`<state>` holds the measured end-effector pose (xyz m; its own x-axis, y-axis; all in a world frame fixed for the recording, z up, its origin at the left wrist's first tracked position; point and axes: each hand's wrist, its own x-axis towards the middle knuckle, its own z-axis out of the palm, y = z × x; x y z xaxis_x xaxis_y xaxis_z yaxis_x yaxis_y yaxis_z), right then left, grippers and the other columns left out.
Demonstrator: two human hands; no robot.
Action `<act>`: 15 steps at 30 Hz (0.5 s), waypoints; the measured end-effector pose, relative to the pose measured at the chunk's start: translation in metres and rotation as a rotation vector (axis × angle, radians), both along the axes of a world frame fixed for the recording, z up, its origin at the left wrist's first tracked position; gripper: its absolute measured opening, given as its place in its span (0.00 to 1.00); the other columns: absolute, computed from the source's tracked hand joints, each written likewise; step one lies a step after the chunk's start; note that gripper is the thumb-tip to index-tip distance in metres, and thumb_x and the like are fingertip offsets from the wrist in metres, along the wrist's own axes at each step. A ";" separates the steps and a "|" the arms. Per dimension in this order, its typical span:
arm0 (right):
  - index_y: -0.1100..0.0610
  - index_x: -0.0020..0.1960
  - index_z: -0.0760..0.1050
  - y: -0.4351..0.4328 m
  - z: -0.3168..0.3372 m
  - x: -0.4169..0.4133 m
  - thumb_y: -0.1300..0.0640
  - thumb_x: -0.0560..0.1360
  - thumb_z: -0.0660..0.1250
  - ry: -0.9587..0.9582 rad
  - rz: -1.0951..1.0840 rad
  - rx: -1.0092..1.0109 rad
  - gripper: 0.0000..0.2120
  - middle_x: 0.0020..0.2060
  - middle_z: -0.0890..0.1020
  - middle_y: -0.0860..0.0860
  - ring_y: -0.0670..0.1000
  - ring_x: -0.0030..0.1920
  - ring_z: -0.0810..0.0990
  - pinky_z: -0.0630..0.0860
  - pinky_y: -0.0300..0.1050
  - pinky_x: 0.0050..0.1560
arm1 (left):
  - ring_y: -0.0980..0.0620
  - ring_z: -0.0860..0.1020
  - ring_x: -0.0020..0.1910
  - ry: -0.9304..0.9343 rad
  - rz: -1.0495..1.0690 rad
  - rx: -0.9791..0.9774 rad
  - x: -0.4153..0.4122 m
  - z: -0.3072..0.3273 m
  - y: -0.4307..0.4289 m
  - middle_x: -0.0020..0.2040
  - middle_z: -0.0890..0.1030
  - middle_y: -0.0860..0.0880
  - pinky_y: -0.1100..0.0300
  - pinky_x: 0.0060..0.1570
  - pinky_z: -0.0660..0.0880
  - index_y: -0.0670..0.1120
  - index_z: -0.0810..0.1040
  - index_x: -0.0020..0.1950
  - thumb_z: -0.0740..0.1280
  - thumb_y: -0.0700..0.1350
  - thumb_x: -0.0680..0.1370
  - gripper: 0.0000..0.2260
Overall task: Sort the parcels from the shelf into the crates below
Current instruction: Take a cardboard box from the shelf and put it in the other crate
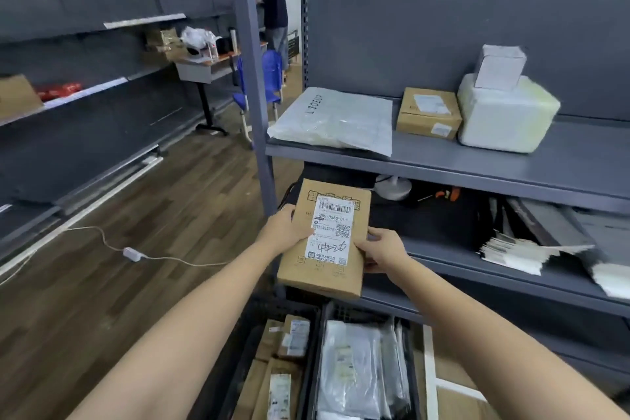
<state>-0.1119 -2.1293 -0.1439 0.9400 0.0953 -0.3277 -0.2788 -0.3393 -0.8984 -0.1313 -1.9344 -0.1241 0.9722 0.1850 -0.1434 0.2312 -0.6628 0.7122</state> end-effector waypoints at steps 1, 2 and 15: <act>0.54 0.60 0.77 0.008 -0.020 0.001 0.60 0.75 0.66 0.009 0.005 0.004 0.13 0.46 0.81 0.55 0.56 0.43 0.80 0.81 0.56 0.49 | 0.46 0.74 0.64 0.017 0.014 0.022 0.001 -0.019 0.008 0.66 0.75 0.48 0.52 0.59 0.73 0.47 0.67 0.68 0.69 0.52 0.74 0.25; 0.55 0.61 0.78 0.016 -0.042 0.003 0.60 0.75 0.67 0.017 0.011 -0.001 0.14 0.45 0.81 0.54 0.55 0.42 0.79 0.81 0.54 0.48 | 0.46 0.74 0.64 0.038 0.023 0.035 0.001 -0.039 0.016 0.66 0.75 0.47 0.50 0.60 0.74 0.47 0.67 0.68 0.69 0.52 0.74 0.25; 0.58 0.61 0.77 0.082 -0.389 -0.007 0.62 0.74 0.67 0.173 0.067 -0.026 0.15 0.48 0.83 0.55 0.60 0.49 0.84 0.82 0.58 0.47 | 0.47 0.77 0.58 0.116 0.192 -0.046 -0.030 -0.384 0.066 0.62 0.79 0.46 0.56 0.53 0.72 0.47 0.70 0.66 0.65 0.58 0.65 0.31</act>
<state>-0.1186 -2.0475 -0.5326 0.8612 0.1450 -0.4871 -0.4044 -0.3849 -0.8296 -0.1612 -1.8685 -0.5083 0.8961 0.3561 -0.2650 0.4325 -0.5660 0.7018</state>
